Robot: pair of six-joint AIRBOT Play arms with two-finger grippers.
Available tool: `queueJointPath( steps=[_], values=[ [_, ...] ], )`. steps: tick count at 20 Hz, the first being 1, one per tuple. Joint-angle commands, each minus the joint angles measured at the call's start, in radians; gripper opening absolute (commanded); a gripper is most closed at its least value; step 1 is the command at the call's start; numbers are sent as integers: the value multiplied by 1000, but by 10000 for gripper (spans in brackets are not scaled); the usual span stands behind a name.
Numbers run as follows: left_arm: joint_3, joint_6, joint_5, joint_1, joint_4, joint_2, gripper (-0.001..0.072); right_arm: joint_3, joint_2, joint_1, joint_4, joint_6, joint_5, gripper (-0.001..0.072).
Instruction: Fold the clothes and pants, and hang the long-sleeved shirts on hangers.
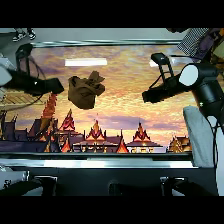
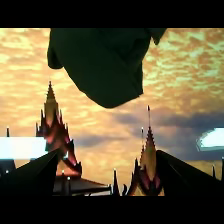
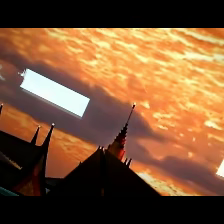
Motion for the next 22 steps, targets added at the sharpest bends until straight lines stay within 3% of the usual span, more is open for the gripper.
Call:
queueJointPath(
  steps=[1,3,5,14,15,16,18,22],
  values=[
    [357,-23,-190,13,14,-349,720,0,0,1,0,0,2,31],
    [513,-56,-239,8,33,-544,720,0,0,1,1,1,3,32],
    [524,-99,-194,8,35,-648,720,0,0,1,1,18,2,32],
    [476,-125,22,-28,32,-751,720,0,0,1,1,98,15,32],
    [476,-116,9,-31,26,-750,429,0,0,1,0,98,8,32],
    [476,-99,-36,-31,5,-743,32,0,0,1,0,99,2,33],
    [476,-76,-125,-32,-10,-711,15,0,0,1,0,98,-7,33],
    [476,61,-210,-72,-27,-539,14,0,0,1,0,111,16,33]
  ],
)
